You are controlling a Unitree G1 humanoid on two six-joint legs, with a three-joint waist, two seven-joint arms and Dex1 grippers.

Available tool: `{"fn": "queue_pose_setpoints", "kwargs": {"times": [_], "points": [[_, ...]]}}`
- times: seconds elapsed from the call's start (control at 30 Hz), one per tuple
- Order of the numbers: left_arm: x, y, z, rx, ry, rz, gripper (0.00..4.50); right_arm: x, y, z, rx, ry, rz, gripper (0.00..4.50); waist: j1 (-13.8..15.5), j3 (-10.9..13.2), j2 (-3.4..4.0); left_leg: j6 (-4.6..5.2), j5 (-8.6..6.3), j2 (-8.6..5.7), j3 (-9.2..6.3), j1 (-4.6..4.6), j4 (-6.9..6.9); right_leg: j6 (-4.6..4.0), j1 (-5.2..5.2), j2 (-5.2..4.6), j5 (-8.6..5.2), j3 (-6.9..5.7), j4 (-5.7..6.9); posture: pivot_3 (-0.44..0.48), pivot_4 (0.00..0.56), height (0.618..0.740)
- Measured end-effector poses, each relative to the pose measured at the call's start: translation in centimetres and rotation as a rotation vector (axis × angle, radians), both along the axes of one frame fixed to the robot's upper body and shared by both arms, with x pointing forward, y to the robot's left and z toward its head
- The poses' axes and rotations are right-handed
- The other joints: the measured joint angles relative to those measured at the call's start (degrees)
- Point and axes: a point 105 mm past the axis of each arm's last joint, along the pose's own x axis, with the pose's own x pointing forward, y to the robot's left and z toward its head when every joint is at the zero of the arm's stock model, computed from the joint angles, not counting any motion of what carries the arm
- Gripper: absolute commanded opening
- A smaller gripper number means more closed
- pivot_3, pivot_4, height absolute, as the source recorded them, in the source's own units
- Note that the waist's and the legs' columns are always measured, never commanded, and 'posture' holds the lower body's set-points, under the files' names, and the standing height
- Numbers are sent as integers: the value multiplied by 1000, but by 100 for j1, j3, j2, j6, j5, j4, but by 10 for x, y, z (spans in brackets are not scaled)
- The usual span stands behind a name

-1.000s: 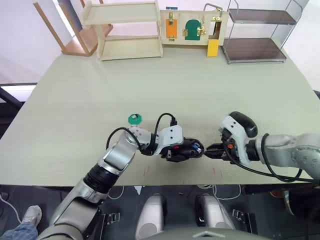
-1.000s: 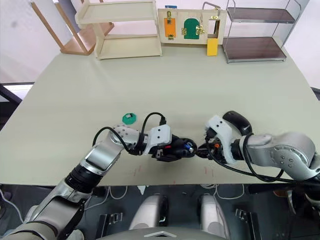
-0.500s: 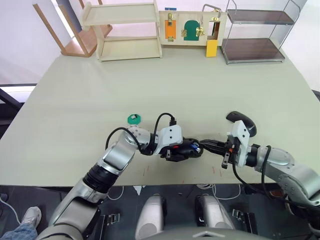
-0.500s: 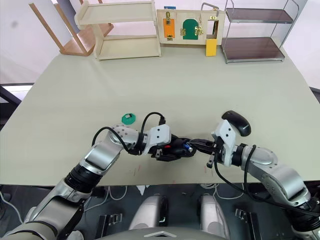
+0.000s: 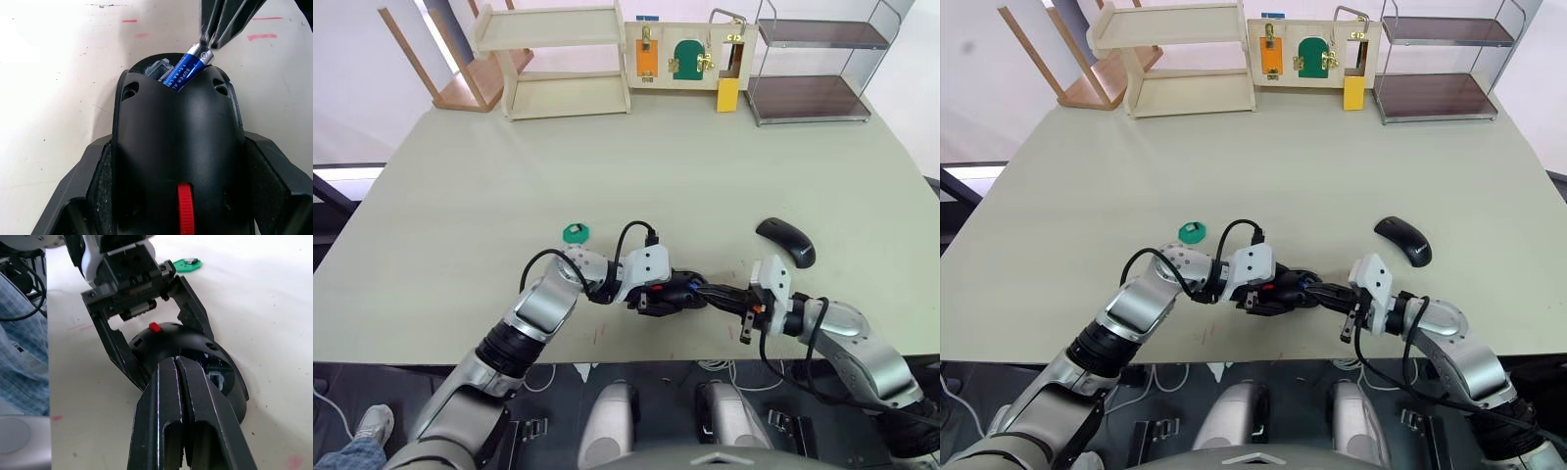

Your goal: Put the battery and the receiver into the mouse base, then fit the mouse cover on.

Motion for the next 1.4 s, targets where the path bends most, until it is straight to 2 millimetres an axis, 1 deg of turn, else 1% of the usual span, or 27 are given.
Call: {"fn": "queue_pose_setpoints", "kwargs": {"times": [0.27,0.63,0.73,0.83,0.93,1.17,1.23,1.27,1.4], "points": [[0,1,0,3,2,4,2909,5,0,-5,5,-29,-14,52,-5,-1,1,0,0,0,3,4,1,0,2,2,0,0,7,0,150,740],[2,2,0,8,5,9,2909,8,2,-9,17,-54,-14,52,-16,-6,3,-1,1,0,6,13,4,0,5,6,0,1,20,0,150,740],[3,4,-1,13,8,16,2909,14,9,-14,49,-39,-20,52,-20,-9,2,-2,1,3,6,25,7,-2,9,12,-1,6,35,0,150,740],[4,4,-1,14,10,19,2909,16,10,-15,52,-36,-18,52,-22,-10,2,-2,1,3,7,47,7,-5,19,12,-4,17,51,0,150,740],[4,5,-2,19,12,22,2909,16,10,-18,51,-21,-11,52,-23,-10,1,-2,1,4,8,89,2,-3,50,13,-23,20,56,0,150,740],[4,6,-3,23,16,27,2909,18,11,-23,45,1,19,52,-23,-29,1,-2,1,6,5,100,0,-15,51,14,-27,20,73,0,150,740],[4,6,-3,23,18,27,2909,19,11,-25,47,6,14,52,-24,-37,0,-2,1,6,5,101,0,-15,51,15,-28,20,74,0,150,740],[4,6,-4,22,19,28,2909,21,9,-30,46,19,0,52,-21,-40,-1,-2,1,7,6,100,0,-16,50,16,-28,19,74,0,150,740],[4,6,-4,25,23,32,2909,23,8,-33,52,12,8,52,-27,-55,2,-2,1,7,4,103,-1,-18,52,17,-29,20,74,0,150,740]]}}
